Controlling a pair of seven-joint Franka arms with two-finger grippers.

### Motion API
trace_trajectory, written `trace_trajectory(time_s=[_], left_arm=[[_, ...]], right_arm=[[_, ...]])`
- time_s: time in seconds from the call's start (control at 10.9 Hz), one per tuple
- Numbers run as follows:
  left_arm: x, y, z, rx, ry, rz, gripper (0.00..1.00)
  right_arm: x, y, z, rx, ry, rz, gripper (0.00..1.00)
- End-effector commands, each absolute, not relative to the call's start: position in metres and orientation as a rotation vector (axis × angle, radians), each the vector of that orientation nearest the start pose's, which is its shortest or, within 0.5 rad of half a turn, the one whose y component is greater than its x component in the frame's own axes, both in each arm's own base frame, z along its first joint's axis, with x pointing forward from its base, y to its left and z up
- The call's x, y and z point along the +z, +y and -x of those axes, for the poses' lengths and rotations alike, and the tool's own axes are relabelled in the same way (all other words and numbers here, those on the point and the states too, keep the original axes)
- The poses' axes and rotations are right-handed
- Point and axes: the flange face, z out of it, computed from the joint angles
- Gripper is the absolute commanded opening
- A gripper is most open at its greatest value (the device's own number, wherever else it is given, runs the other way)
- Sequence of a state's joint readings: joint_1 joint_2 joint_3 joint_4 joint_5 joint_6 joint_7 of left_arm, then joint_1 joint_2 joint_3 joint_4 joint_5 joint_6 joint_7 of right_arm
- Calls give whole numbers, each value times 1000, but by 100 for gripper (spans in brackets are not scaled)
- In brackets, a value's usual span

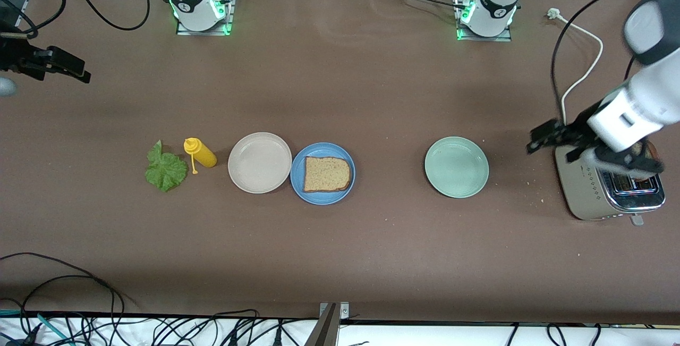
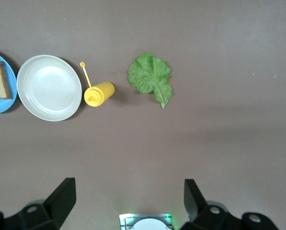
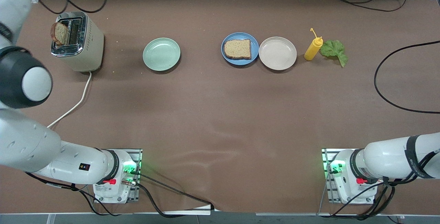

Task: Make sandwich in blue plate with both arms
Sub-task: 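Withdraw the left gripper while the right gripper reaches the lettuce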

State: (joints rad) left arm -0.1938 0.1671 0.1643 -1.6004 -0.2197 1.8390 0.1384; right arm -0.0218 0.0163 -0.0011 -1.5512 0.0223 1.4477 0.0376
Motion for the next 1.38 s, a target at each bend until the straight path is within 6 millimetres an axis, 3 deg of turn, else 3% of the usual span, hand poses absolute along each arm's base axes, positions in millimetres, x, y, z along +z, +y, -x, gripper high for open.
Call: trace_trajectory(time_s=[0.0,0.18,0.46,0.64,0.73,1.01,1.19,1.28], left_arm=[[593,-34,-561,-41,-20,3182,100],[608,-56,-544,-27,-100,3055,100],[614,-53,-543,-34,-131,3068,100],[618,-31,-543,-37,-120,3088,100],[619,-17,-543,-35,-31,3095,100],[616,-11,-545,-9,-4,3096,100],[618,-11,-546,-4,-3,3107,100],[617,-12,-546,-1,-3,3109,100]], right_arm=[[559,-18,-566,382,48,3074,100],[501,-22,-590,498,74,3083,100],[425,-25,-610,391,45,3153,100],[366,-24,-601,314,20,3169,100],[336,-24,-593,278,6,3179,100],[246,-25,-581,330,2,3169,100],[212,-34,-583,316,15,3166,100],[204,-37,-584,302,21,3168,100]])
